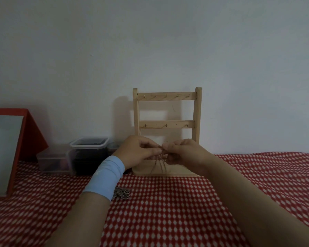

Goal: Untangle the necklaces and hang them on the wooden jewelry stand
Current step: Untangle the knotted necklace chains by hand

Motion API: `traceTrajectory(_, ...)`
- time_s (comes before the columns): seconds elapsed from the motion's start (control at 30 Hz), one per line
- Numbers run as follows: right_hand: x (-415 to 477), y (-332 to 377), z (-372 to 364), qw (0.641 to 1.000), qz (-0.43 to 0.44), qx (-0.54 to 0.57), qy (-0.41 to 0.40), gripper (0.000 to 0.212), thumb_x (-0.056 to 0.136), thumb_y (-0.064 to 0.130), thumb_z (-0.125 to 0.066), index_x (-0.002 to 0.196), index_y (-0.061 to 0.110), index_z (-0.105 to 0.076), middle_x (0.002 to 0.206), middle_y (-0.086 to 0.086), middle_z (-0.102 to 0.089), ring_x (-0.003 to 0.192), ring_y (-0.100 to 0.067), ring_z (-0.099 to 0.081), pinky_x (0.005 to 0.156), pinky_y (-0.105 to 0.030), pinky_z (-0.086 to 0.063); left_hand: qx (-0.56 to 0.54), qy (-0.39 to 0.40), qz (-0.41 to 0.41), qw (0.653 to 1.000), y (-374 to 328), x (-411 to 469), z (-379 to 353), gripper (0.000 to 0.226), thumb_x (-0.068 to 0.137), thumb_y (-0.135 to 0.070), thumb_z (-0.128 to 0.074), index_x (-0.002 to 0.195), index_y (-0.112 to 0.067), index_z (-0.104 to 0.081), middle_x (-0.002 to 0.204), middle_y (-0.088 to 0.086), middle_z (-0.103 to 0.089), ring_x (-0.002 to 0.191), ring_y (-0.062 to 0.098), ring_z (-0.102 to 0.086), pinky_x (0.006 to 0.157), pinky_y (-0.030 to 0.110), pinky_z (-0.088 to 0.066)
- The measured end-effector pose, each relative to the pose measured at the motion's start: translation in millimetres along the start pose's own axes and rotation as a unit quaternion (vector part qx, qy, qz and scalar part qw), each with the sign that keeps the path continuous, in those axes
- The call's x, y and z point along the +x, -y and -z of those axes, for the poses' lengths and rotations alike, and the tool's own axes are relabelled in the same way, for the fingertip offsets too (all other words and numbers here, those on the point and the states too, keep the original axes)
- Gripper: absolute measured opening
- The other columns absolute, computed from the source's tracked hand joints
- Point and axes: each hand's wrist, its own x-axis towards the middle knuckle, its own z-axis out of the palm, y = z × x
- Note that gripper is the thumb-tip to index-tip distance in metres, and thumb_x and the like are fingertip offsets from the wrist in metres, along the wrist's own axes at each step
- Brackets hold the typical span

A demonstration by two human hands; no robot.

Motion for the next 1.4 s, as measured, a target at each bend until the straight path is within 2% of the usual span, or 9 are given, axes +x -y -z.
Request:
traceTrajectory(0.2, 2, -3, 3, 0.999, -0.015, 0.006, -0.048, 0.025, 0.098, 0.025, -0.066, 0.101, 0.003, -0.078, 0.099, -0.007, -0.077, 0.094, -0.022, -0.067, 0.092, -0.039, -0.057, -0.034, -0.038, -0.001, 0.999, 5, -1, 8, 0.004, 0.082, -0.013, -0.075, 0.085, -0.016, -0.076, 0.083, 0.003, -0.076, 0.081, 0.018, -0.071, 0.073, 0.023, -0.058)
traceTrajectory(0.37, -3, 2, -5, 0.996, -0.016, -0.085, -0.025, 0.037, 0.091, 0.05, -0.069, 0.105, 0.017, -0.08, 0.104, 0.006, -0.079, 0.105, -0.013, -0.071, 0.098, -0.038, -0.054, -0.023, -0.014, -0.027, 0.999, 0, -1, 3, 0.009, 0.082, -0.012, -0.075, 0.083, -0.021, -0.075, 0.08, -0.006, -0.075, 0.08, 0.006, -0.07, 0.075, 0.018, -0.055)
traceTrajectory(0.43, -4, 4, -6, 0.994, -0.002, -0.103, -0.039, 0.035, 0.089, 0.048, -0.072, 0.105, 0.018, -0.08, 0.104, 0.005, -0.079, 0.107, -0.014, -0.071, 0.098, -0.038, -0.053, -0.025, -0.02, -0.03, 0.999, -1, -1, 2, 0.009, 0.08, -0.011, -0.076, 0.081, -0.019, -0.075, 0.078, -0.004, -0.075, 0.077, 0.007, -0.07, 0.072, 0.017, -0.055)
traceTrajectory(0.67, -7, 6, -4, 0.993, 0.012, -0.115, -0.026, 0.024, 0.097, 0.031, -0.066, 0.103, 0.012, -0.08, 0.1, 0.002, -0.079, 0.086, 0.002, -0.07, 0.061, -0.005, -0.048, -0.029, -0.018, -0.027, 0.999, 0, -1, 4, 0.007, 0.081, -0.013, -0.076, 0.075, -0.017, -0.075, 0.075, 0.005, -0.074, 0.075, 0.017, -0.069, 0.074, 0.022, -0.057)
traceTrajectory(0.77, -7, 6, -9, 0.99, -0.021, -0.138, 0.002, 0.029, 0.099, 0.037, -0.059, 0.109, 0.017, -0.077, 0.109, 0.003, -0.077, 0.1, -0.003, -0.069, 0.089, -0.025, -0.053, -0.032, -0.021, -0.02, 0.999, 2, 0, 2, 0.01, 0.085, -0.014, -0.071, 0.078, -0.019, -0.074, 0.078, 0.0, -0.073, 0.079, 0.015, -0.068, 0.073, 0.021, -0.054)
traceTrajectory(0.83, -6, 5, -11, 0.991, -0.049, -0.127, 0.017, 0.031, 0.097, 0.041, -0.056, 0.112, 0.021, -0.075, 0.113, 0.006, -0.076, 0.109, -0.007, -0.067, 0.1, -0.039, -0.043, -0.054, -0.011, -0.007, 0.998, 1, 1, -2, 0.015, 0.088, -0.014, -0.067, 0.075, -0.02, -0.072, 0.075, -0.004, -0.071, 0.077, 0.011, -0.067, 0.07, 0.019, -0.052)
traceTrajectory(1.07, -3, 0, -9, 0.995, -0.044, -0.08, -0.048, 0.029, 0.088, 0.037, -0.066, 0.103, 0.015, -0.079, 0.103, 0.006, -0.078, 0.1, -0.01, -0.071, 0.092, -0.039, -0.045, -0.015, 0.028, 0.018, 0.999, -2, 4, -15, 0.017, 0.096, -0.014, -0.053, 0.082, -0.013, -0.063, 0.076, 0.0, -0.065, 0.069, 0.009, -0.062, 0.062, 0.014, -0.048)
traceTrajectory(1.3, -1, -2, -8, 0.997, -0.042, -0.052, 0.038, 0.025, 0.099, 0.036, -0.056, 0.095, 0.018, -0.073, 0.09, 0.006, -0.071, 0.092, -0.015, -0.064, 0.099, -0.041, -0.049, -0.12, -0.045, 0.012, 0.992, 8, 7, -6, 0.017, 0.095, -0.021, -0.06, 0.081, -0.02, -0.07, 0.078, -0.001, -0.071, 0.079, 0.017, -0.068, 0.079, 0.034, -0.057)
traceTrajectory(1.4, 1, -2, -9, 0.994, -0.05, -0.014, 0.094, 0.025, 0.1, 0.033, -0.05, 0.098, 0.015, -0.068, 0.091, 0.002, -0.068, 0.087, -0.016, -0.063, 0.091, -0.04, -0.048, -0.182, -0.032, 0.013, 0.983, 5, 7, -10, 0.02, 0.095, -0.019, -0.059, 0.077, -0.02, -0.069, 0.073, -0.001, -0.067, 0.076, 0.02, -0.065, 0.078, 0.039, -0.057)
